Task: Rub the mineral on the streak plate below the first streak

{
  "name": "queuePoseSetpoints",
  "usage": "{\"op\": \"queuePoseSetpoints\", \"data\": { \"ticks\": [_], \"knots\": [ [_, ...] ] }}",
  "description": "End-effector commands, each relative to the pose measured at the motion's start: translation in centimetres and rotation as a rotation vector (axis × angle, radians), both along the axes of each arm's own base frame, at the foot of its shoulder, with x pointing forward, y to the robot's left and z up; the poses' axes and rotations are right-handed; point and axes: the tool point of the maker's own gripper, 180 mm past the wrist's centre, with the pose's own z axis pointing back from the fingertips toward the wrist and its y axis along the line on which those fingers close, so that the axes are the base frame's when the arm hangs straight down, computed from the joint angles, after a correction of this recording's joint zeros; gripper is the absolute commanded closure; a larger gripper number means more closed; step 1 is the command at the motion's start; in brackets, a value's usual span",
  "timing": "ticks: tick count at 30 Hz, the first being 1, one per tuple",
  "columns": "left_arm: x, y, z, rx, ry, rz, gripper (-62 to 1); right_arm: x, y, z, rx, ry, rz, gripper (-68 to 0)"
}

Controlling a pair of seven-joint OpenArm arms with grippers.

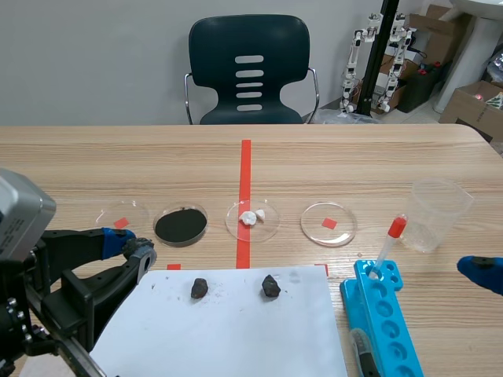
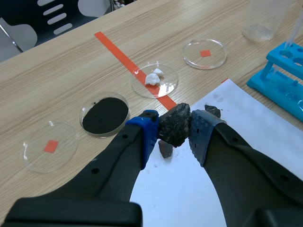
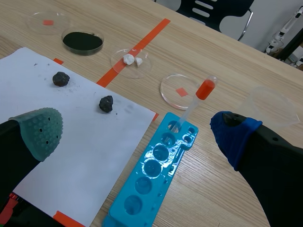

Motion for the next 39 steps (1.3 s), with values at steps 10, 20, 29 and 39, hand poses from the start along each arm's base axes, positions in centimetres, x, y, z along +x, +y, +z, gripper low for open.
{"op": "queuePoseSetpoints", "data": {
  "ticks": [10,20,29,39],
  "knots": [
    [0.3,-0.2,1.1,-0.024,-0.034,0.001,-8.5,0.6,0.3,1.2,0.015,-0.043,0.005,-67.9],
    [0.3,-0.2,1.1,-0.023,-0.032,0.002,-8.5,0.6,0.3,1.2,0.015,-0.043,0.005,-67.9],
    [0.2,0.0,0.1,0.011,0.013,0.006,-8.5,0.6,0.3,1.2,0.015,-0.043,0.005,-67.9],
    [-0.8,1.3,-4.1,0.072,0.291,0.068,-8.5,0.6,0.3,1.2,0.015,-0.043,0.005,-67.9]
  ]
}}
